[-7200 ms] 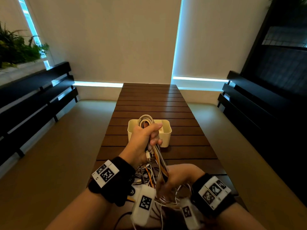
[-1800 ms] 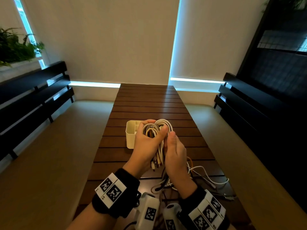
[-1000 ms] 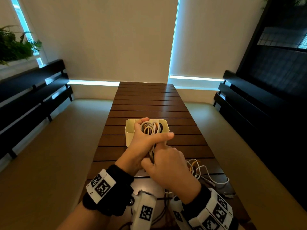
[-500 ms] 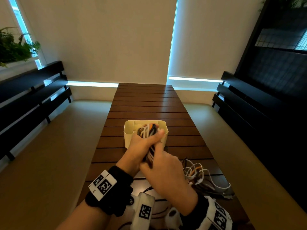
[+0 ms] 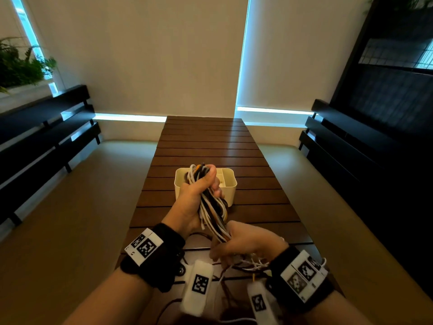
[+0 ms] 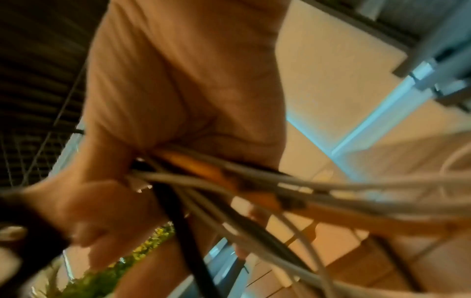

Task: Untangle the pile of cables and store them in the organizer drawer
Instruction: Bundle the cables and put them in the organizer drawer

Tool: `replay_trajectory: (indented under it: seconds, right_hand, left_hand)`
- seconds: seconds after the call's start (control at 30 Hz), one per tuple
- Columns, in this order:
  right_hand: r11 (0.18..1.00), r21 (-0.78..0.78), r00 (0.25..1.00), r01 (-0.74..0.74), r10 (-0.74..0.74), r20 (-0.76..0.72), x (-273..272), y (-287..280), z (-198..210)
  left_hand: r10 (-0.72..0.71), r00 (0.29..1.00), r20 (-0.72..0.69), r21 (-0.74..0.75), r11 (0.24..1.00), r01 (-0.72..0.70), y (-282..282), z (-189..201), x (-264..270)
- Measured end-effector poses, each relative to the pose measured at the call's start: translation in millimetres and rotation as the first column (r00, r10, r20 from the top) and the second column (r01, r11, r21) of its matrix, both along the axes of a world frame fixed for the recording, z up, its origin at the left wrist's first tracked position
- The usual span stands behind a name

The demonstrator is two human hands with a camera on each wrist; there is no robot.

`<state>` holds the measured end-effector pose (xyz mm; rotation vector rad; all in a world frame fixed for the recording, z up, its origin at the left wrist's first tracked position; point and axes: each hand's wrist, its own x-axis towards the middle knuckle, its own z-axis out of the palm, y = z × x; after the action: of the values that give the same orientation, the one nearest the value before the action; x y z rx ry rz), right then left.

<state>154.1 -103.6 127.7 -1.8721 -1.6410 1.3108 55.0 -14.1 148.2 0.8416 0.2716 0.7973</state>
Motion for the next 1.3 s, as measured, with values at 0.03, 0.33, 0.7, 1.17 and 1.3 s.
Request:
replay_trajectory:
  seconds: [0.03, 0.33, 0.7, 1.17, 1.3]
  right_hand:
    - [1.000, -0.016, 0.997, -0.020, 0.021, 0.069, 4.7, 3.1, 0.0]
    - [0.994, 0.101, 0.855, -0.038, -0.020, 0.519, 29.8, 9.9, 1.3]
    - [0.904, 0.424, 0.657, 0.048, -0.348, 0.669, 5.0, 15.2, 32.7]
    - [0.846, 0.473, 0.705, 0.244, -0.490, 0.513, 1.0, 18.0, 34.2]
    - [0.847, 0.457, 0.714, 0.270, -0.495, 0.495, 2.3, 22.7, 32.6]
  left_hand:
    - [-0.027, 0.999, -0.026, 0.004, 1.000, 0.027, -0.8, -1.6, -1.0]
    - [-0.320, 0.928, -0.190, 0.006, 0.945, 0.327, 0.4, -10.0, -17.7]
    - [-0.170, 0.836, -0.521, 0.175, 0.938, 0.300, 4.5, -8.1, -10.5]
    - [-0.204, 0.819, -0.536, 0.211, 0.907, 0.364, 3.1, -22.9, -14.9]
    - [-0.178, 0.832, -0.526, 0.212, 0.920, 0.331, -0.1, -25.7, -13.9]
